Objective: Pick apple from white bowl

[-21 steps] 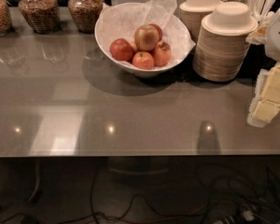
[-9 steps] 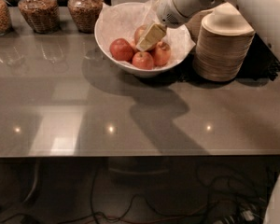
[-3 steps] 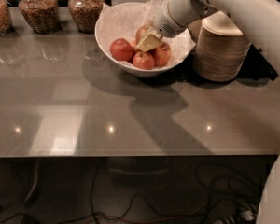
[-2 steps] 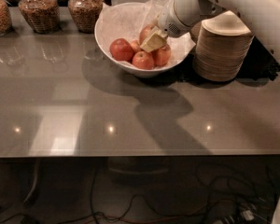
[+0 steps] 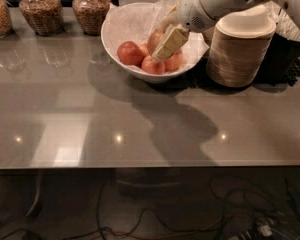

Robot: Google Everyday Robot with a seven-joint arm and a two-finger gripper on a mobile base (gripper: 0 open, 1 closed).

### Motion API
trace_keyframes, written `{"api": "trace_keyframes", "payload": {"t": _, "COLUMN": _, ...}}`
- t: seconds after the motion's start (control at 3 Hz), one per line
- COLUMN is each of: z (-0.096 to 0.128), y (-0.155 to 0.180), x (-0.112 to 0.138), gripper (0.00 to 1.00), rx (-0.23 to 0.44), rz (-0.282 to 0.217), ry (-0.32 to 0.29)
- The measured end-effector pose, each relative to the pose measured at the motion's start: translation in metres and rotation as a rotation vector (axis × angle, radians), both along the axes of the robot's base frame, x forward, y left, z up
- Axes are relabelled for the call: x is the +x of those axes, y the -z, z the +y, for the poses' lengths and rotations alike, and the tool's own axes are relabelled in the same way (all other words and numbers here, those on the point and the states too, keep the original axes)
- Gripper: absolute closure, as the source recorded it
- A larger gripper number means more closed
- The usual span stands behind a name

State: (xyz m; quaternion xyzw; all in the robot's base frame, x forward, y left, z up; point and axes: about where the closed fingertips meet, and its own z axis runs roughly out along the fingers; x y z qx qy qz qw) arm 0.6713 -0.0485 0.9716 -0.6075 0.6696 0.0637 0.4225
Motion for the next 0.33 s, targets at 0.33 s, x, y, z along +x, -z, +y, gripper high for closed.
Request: {"api": "trace_keyframes", "payload": {"t": 0.33, "z": -0.0135, "y": -0.0138, "x": -0.0269, "gripper": 1.0, "rx": 0.013, "rz": -0.01, "ry": -0.043}}
